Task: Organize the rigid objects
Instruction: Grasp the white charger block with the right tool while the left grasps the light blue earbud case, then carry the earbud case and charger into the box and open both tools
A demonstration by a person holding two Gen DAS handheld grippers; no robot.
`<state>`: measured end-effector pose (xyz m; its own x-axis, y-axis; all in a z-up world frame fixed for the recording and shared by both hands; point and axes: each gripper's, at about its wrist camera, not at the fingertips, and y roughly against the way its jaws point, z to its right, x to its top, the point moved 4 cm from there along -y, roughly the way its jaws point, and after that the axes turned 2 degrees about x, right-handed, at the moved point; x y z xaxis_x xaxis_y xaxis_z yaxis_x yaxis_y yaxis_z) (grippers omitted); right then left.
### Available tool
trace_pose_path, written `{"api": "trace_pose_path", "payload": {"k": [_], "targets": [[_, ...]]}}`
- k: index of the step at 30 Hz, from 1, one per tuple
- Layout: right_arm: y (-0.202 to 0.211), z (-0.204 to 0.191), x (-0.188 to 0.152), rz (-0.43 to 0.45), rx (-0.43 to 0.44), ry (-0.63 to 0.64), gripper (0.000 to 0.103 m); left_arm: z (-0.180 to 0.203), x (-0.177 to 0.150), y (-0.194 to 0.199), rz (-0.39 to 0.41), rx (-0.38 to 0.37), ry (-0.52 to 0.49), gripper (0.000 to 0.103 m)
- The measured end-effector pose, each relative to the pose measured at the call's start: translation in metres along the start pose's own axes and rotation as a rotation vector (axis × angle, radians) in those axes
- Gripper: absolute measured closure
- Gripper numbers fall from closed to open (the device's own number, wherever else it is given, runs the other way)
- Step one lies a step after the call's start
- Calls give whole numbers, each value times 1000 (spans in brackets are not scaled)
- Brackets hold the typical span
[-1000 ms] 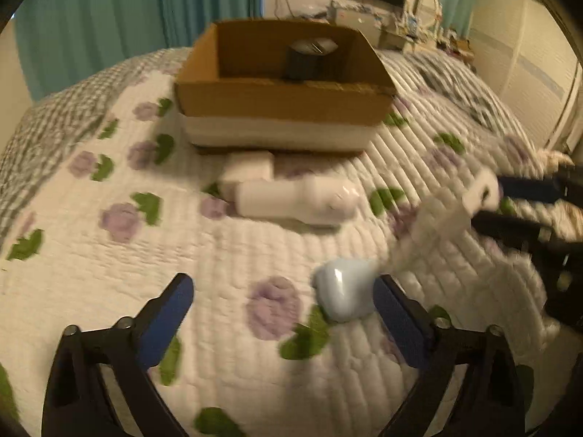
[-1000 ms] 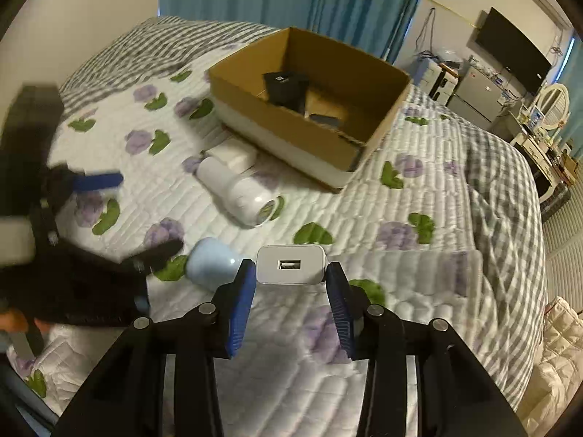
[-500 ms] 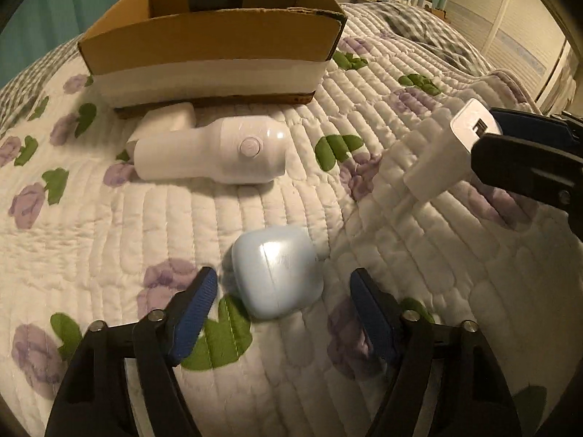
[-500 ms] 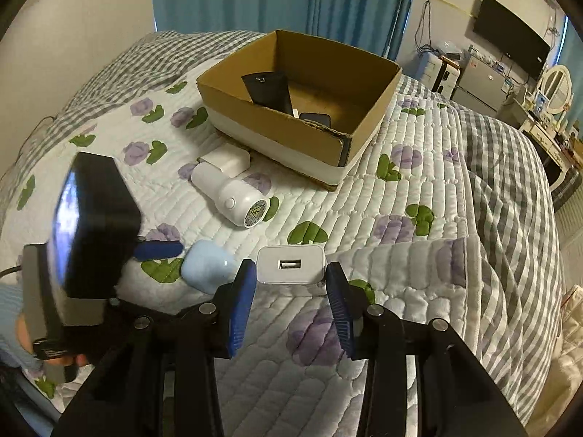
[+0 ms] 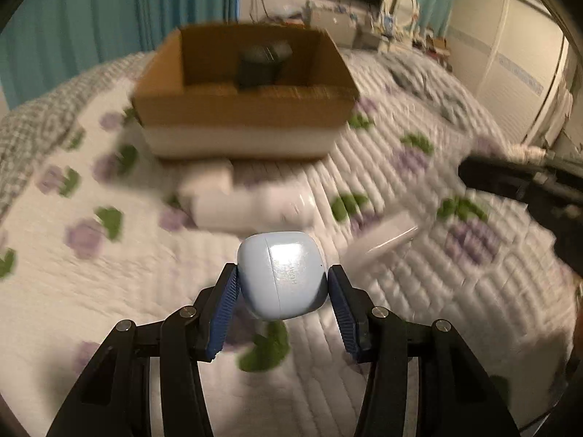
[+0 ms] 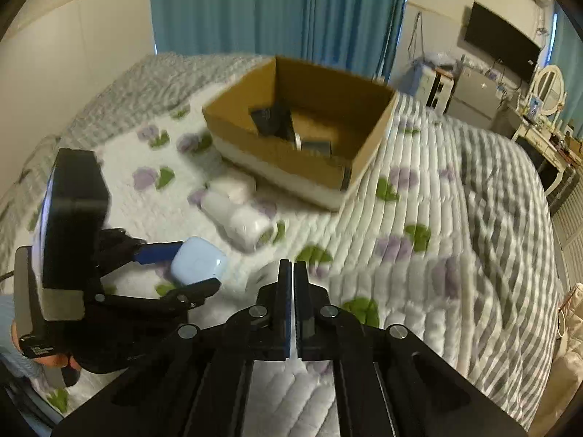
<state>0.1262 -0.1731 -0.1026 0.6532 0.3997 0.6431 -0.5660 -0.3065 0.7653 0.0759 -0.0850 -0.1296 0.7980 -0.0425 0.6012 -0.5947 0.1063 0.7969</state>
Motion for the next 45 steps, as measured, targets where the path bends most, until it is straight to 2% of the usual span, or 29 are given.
{"api": "trace_pose_path", "payload": {"k": [4, 8, 10, 12, 13, 20, 25, 29, 32, 33, 34, 36, 38, 39, 40, 45], "targets": [[-3, -6, 11, -8, 33, 6, 102, -19, 11, 10, 23, 26, 7, 52], [-23, -12, 11, -63, 87, 12, 101, -38, 4, 5, 8, 52, 52, 52], [-42, -20, 5, -117, 85, 30, 92, -50, 1, 1, -1, 66, 74, 52], [-58, -26, -2, -170, 84, 46, 58, -59, -1, -3, -11, 89, 85, 52], [-63, -29, -6, -189, 92, 57, 54, -64, -2, -5, -16, 100, 89, 52], [-84, -70, -20, -274, 207, 177, 50, -82, -8, -5, -25, 132, 103, 52], [-114, -83, -28, -363, 219, 192, 50, -87, -11, 1, -24, 139, 103, 52], [-130, -83, -25, -375, 214, 145, 50, -90, -11, 6, -19, 140, 108, 52], [-127, -82, -24, -352, 213, 122, 58, -90, -10, 9, -10, 128, 111, 52], [-124, -82, -24, -341, 211, 123, 71, -90, -8, 11, -7, 124, 112, 52], [-120, -83, -23, -322, 216, 123, 78, -90, -7, 12, -3, 121, 113, 52], [-117, -83, -21, -324, 219, 116, 80, -89, -6, 12, -3, 116, 113, 52], [-120, -84, -23, -338, 221, 113, 75, -89, -7, 11, -7, 115, 112, 52], [-123, -84, -25, -351, 220, 110, 65, -89, -8, 10, -11, 115, 111, 52], [-129, -80, -23, -361, 215, 108, 61, -89, -8, 8, -14, 114, 113, 52], [-142, -75, -22, -388, 236, 75, 55, -91, -10, 5, -24, 112, 121, 52]]}}
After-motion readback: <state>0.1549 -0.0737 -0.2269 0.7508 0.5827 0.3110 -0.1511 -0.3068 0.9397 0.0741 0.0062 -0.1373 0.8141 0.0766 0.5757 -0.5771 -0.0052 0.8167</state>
